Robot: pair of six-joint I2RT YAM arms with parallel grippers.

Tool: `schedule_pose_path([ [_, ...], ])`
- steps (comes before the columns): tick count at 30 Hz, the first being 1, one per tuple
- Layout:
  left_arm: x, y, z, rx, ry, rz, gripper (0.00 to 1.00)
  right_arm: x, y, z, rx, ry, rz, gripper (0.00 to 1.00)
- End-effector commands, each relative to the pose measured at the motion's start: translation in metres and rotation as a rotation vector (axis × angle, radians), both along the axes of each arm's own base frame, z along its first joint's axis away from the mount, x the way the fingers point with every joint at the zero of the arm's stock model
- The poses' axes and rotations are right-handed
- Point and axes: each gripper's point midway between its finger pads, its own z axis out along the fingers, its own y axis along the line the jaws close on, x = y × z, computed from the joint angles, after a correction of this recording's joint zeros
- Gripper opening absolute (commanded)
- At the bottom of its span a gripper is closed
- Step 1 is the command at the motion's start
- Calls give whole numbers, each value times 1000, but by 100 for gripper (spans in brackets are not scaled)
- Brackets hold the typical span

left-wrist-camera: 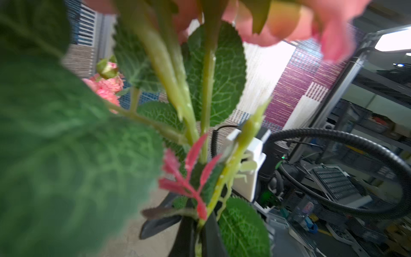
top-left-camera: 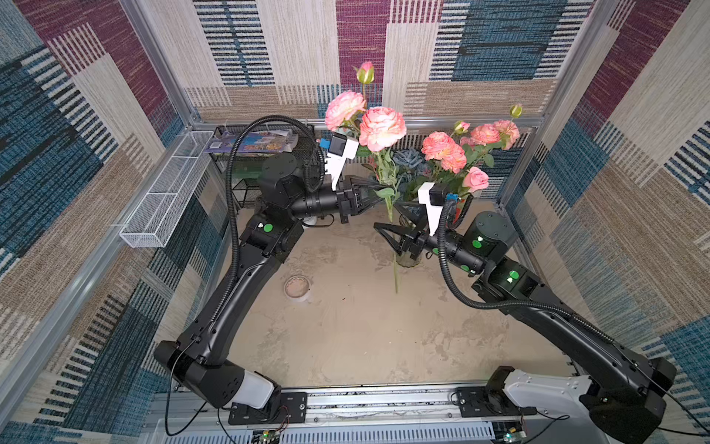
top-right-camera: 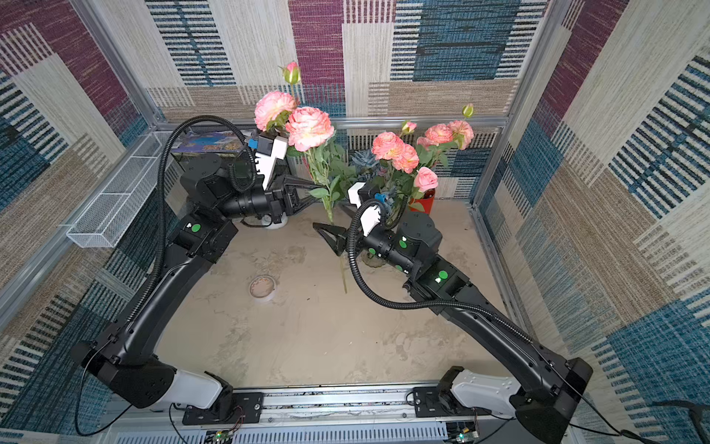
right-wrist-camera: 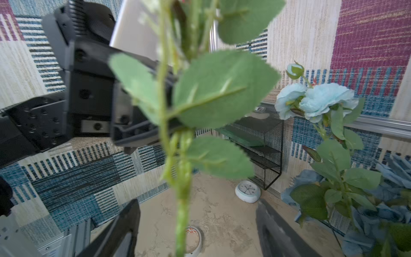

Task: Pick out pink flowers from the vase
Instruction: Place the flower at the center of the board.

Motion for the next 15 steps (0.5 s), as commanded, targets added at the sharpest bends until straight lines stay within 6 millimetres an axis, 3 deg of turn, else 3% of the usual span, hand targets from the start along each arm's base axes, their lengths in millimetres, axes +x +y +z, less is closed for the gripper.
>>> schedule_pose_path([
  [1,-19,-7,-1,4,-24,-100,0,4,1,3,8,-21,-18,65],
  [11,-9,-20,-22,61,-7,-101,0,-4,3,1,-5,-10,24,4],
  [15,0,-21,-29,79,-10,-57,0,0,3,-9,-30,12,10,0],
])
